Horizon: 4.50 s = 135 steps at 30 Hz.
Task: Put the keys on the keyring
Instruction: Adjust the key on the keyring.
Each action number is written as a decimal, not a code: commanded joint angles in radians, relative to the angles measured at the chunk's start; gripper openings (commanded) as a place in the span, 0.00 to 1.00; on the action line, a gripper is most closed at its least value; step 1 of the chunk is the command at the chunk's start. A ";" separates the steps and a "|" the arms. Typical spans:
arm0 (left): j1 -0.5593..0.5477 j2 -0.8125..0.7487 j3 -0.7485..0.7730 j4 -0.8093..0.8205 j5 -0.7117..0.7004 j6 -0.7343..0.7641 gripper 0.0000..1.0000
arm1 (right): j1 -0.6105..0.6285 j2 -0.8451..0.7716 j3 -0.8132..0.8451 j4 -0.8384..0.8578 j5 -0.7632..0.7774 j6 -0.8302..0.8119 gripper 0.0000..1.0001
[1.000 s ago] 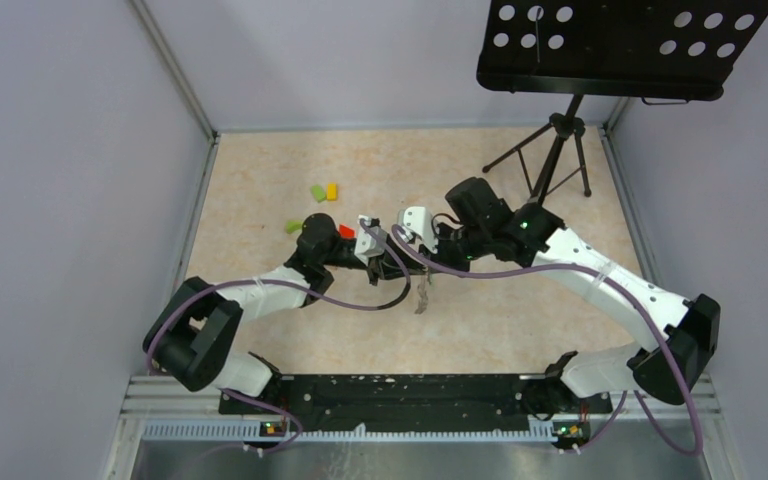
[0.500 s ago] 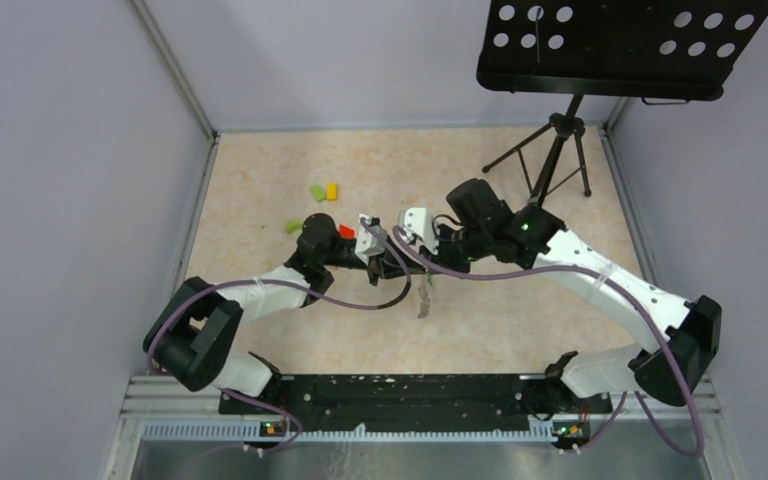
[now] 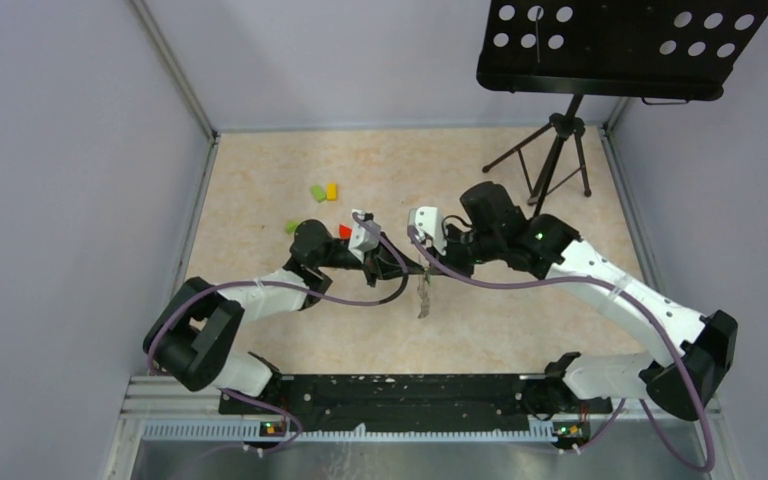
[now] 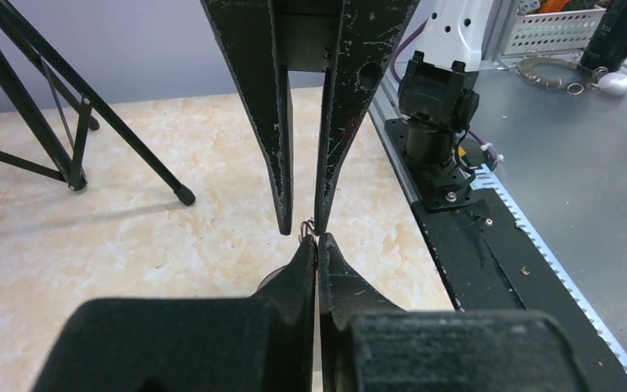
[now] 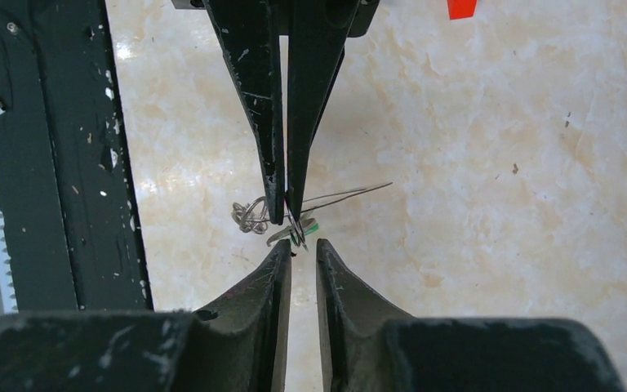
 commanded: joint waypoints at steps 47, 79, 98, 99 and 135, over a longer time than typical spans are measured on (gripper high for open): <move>0.006 -0.018 -0.022 0.219 0.007 -0.161 0.00 | -0.093 -0.141 -0.172 0.278 -0.271 -0.003 0.00; -0.009 -0.032 0.102 -0.327 0.018 0.353 0.26 | -0.027 0.111 0.159 -0.125 -0.055 -0.033 0.00; -0.026 0.002 0.106 -0.285 0.022 0.307 0.17 | -0.024 0.107 0.149 -0.109 -0.059 -0.023 0.00; -0.026 0.005 0.106 -0.278 0.023 0.301 0.15 | -0.024 0.107 0.147 -0.106 -0.060 -0.023 0.00; -0.001 0.011 0.019 0.211 0.094 -0.134 0.00 | -0.108 -0.141 -0.116 0.163 -0.215 0.010 0.34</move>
